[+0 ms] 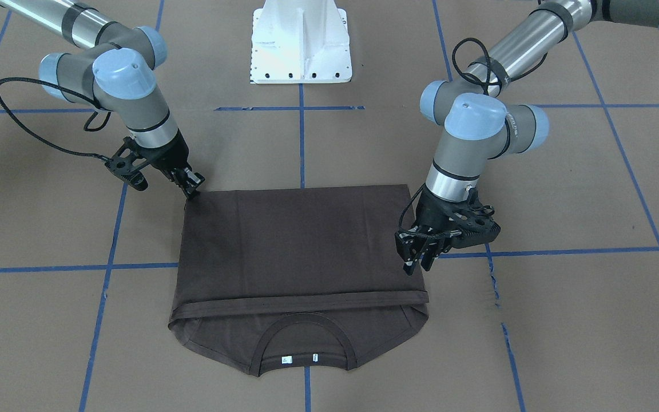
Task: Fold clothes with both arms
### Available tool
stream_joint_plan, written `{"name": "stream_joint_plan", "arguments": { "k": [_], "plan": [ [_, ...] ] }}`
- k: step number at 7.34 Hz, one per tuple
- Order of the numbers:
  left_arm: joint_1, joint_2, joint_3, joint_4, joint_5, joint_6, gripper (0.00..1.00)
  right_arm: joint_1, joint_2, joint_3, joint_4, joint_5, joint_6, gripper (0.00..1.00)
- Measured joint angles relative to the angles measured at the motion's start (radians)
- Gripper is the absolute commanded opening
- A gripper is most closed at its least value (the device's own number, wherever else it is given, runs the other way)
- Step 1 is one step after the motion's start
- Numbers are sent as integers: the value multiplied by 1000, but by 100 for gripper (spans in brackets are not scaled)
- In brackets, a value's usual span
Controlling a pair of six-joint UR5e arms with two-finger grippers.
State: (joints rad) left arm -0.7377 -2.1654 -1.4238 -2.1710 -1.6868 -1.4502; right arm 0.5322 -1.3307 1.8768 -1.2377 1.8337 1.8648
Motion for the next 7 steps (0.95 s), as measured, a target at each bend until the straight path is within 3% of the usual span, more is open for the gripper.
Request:
{"name": "stream_joint_plan", "arguments": {
  "k": [3,4,7],
  "plan": [
    [4,1,-49,2,-14,-15,47,-200,-211,299,-8,71,40,0],
    [5,3,-70,3,-40,-31,47,-272,-252,356,-7,128,41,99],
    [7,12,-116,8,-109,-100,49,-428,-279,392,-6,173,58,100]
  ]
}}
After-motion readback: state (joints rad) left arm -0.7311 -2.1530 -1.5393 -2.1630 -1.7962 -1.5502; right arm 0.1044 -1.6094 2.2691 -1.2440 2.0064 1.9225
